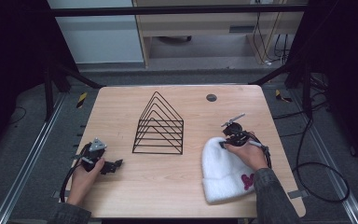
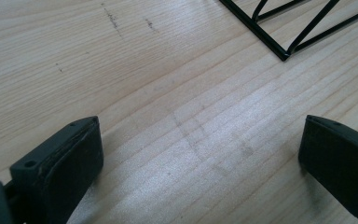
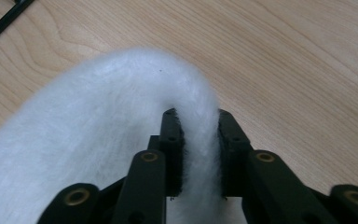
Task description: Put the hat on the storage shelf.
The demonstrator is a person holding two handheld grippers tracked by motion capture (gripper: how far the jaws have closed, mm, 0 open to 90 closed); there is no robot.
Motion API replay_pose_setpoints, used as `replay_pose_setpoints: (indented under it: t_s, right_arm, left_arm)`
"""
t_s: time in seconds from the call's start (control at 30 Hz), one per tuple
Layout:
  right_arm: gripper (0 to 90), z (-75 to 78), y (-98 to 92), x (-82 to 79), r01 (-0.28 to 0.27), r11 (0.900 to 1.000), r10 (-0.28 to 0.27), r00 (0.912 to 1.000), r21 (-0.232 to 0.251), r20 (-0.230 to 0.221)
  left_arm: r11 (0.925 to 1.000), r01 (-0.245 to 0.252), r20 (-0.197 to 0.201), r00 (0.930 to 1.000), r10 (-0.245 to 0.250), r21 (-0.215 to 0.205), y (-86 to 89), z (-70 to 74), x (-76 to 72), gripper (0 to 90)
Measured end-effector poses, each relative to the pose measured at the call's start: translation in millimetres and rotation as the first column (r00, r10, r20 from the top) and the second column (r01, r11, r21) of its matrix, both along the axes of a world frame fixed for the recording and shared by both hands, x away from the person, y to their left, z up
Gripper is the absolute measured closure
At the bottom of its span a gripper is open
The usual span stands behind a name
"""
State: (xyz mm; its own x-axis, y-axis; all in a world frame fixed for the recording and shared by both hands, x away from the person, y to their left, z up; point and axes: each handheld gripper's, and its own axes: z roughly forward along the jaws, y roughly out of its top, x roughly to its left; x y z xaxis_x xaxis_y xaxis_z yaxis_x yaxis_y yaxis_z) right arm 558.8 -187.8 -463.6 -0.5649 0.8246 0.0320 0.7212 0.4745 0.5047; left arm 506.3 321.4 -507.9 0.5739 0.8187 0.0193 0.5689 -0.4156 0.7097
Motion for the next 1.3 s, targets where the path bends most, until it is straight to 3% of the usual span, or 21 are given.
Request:
replay_pose_setpoints:
  t_s: [0.17, 0.33, 0.43, 0.47, 0.53, 0.57, 0.6, 0.63, 0.67, 0.7, 0.73, 0.77, 0.9, 1.2, 1.3]
  right_arm:
    - [82.2, 11.6, -2.8, -11.2, -0.011, 1.000, 0.010, 0.9989, 0.023, 0.047]
    - [82.6, 38.6, -9.2, -34.4, -0.020, 0.997, 0.007, 0.9869, 0.077, 0.161]
    - [82.7, 58.5, -18.0, -60.6, -0.027, 0.993, -0.004, 0.9682, 0.119, 0.250]
    - [82.7, 58.5, -18.0, -60.6, -0.027, 0.993, -0.004, 0.9682, 0.119, 0.250]
    - [82.9, 65.7, -22.7, -75.4, -0.026, 0.989, -0.018, 0.9550, 0.145, 0.296]
    - [83.0, 71.3, -26.1, -87.2, -0.024, 0.987, -0.031, 0.9440, 0.161, 0.329]
    - [83.0, 71.3, -26.1, -87.2, -0.024, 0.987, -0.031, 0.9440, 0.161, 0.329]
    - [83.0, 76.5, -28.6, -97.2, -0.026, 0.984, -0.040, 0.9329, 0.176, 0.358]
    - [83.0, 76.5, -28.6, -97.2, -0.026, 0.984, -0.040, 0.9329, 0.176, 0.358]
    - [83.0, 79.0, -29.9, -101.9, -0.023, 0.983, -0.048, 0.9268, 0.184, 0.372]
    - [83.1, 83.5, -32.0, -110.3, -0.018, 0.978, -0.065, 0.9190, 0.206, 0.389]
    - [83.1, 83.5, -32.0, -110.3, -0.018, 0.978, -0.065, 0.9190, 0.206, 0.389]
    - [83.1, 92.7, -33.5, -122.4, -0.017, 0.975, -0.079, 0.9050, 0.221, 0.418]
    - [83.4, 121.2, -28.3, -130.4, -0.032, 0.972, -0.083, 0.8817, 0.234, 0.464]
    - [83.4, 130.8, -24.8, -128.8, -0.036, 0.972, -0.082, 0.8727, 0.231, 0.481]
  left_arm:
    - [1.0000, 0.000, 0.000, 1.0000, 0.000, 0.000, 0.0, 0.0, 0.0, 0.0]
    - [1.0000, -0.001, 0.000, 1.0000, 0.001, 0.000, 0.0, 0.0, -0.1, 0.0]
    - [1.0000, 0.000, -0.001, 1.0000, 0.000, 0.001, 0.0, 0.1, -0.3, 0.0]
    - [1.0000, 0.000, -0.001, 1.0000, 0.000, 0.001, 0.0, 0.1, -0.3, 0.0]
    - [1.0000, -0.001, -0.002, 1.0000, 0.001, 0.001, 0.0, 0.2, -0.4, 0.0]
    - [1.0000, -0.004, -0.003, 1.0000, 0.004, 0.006, -0.4, 0.7, -0.5, 0.0]
    - [0.9999, 0.001, 0.002, 1.0000, -0.001, 0.012, -0.6, 1.2, -0.4, 0.0]
    - [0.9990, -0.011, 0.027, 0.9996, 0.010, 0.043, -1.7, 6.1, -2.6, 2.8]
    - [0.9990, -0.011, 0.027, 0.9996, 0.010, 0.043, -1.7, 6.1, -2.6, 3.8]
    - [0.9984, -0.021, 0.053, 0.9984, 0.018, 0.052, -1.7, 10.0, -4.3, 3.8]
    - [0.9991, -0.027, 0.084, 0.9962, 0.024, 0.033, -0.6, 16.9, -6.6, 2.8]
    - [0.9991, -0.027, 0.084, 0.9962, 0.024, 0.033, -0.6, 16.9, -6.6, 3.1]
    - [0.9988, -0.049, 0.146, 0.9881, 0.049, -0.006, 1.7, 29.6, -11.7, 4.9]
    - [0.9940, -0.009, 0.188, 0.9817, 0.030, -0.109, -2.8, 42.6, -20.6, 5.2]
    - [0.9953, -0.010, 0.190, 0.9814, 0.028, -0.096, -4.0, 47.6, -20.9, 5.3]
